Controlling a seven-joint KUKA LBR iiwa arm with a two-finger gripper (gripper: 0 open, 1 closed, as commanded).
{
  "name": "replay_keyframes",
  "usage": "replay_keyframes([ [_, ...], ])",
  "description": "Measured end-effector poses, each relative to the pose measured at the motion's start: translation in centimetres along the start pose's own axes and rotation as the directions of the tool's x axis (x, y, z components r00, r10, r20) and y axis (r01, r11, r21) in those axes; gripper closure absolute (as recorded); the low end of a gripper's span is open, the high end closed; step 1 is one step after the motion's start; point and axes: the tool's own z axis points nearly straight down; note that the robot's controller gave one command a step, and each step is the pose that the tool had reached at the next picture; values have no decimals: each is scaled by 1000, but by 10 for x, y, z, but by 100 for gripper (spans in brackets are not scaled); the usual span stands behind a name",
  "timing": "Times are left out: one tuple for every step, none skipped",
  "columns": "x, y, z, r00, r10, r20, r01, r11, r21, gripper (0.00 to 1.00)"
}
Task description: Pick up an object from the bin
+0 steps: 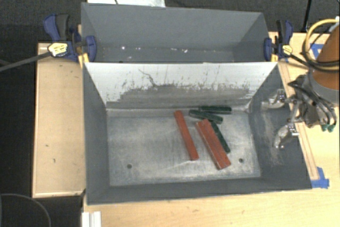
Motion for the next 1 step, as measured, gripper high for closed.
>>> replay_keyframes([
  [0, 0, 0, 1000, -1, 0, 1, 1000, 0, 0],
])
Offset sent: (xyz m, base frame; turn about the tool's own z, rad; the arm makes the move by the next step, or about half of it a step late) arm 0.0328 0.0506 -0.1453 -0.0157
